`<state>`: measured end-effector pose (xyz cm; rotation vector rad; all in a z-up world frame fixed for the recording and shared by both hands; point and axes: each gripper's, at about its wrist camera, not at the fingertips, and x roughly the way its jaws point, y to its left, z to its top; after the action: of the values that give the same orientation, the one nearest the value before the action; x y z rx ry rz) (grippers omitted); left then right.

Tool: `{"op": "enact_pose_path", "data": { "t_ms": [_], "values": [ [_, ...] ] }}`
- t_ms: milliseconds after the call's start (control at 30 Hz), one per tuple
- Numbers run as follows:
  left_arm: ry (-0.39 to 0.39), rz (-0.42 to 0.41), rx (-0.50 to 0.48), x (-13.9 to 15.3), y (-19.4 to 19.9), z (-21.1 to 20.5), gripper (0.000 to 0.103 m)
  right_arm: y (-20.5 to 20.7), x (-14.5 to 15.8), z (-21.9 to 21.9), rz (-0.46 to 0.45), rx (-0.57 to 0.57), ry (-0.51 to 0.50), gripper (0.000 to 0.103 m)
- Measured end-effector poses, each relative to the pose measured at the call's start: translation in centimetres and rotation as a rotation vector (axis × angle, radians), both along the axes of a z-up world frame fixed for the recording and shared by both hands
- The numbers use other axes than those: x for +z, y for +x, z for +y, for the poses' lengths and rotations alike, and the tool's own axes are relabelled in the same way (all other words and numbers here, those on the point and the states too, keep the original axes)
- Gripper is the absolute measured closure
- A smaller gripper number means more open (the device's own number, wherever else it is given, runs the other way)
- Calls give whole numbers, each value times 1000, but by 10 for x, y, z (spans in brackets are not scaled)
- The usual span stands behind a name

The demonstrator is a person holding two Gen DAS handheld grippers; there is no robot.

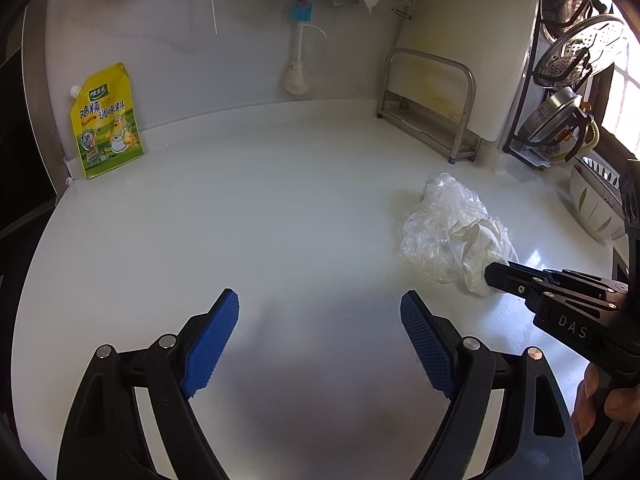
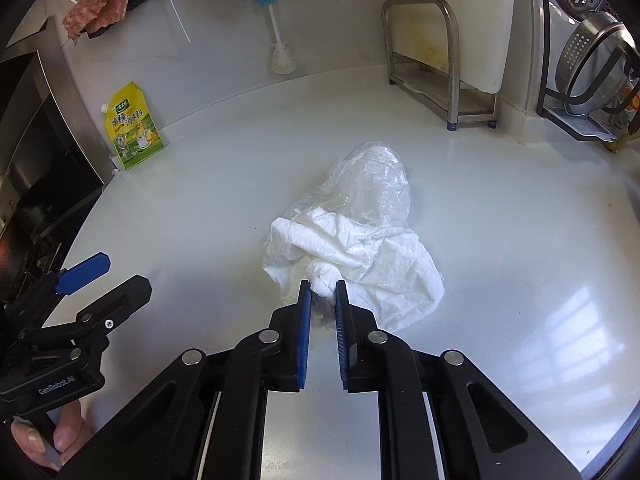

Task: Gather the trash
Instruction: 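Close the left tool on the clear plastic bag while the right tool holds the cloth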

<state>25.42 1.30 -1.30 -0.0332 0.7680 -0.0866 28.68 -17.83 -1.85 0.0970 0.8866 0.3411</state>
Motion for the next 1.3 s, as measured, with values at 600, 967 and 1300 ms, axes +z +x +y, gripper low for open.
{"op": "enact_pose_path", "data": {
  "t_ms": [600,967,1300],
  "values": [
    [41,-5,-128,15,34,-81,15,-30,18,-123,-96,-294,127,92],
    [76,63,-112,-7,99,-125,13,-30,11,-137,-69,-332,191,92],
    [109,146,-103,-34,122,-139,42,-29,13,-132,-61,-310,218,92]
  ]
}}
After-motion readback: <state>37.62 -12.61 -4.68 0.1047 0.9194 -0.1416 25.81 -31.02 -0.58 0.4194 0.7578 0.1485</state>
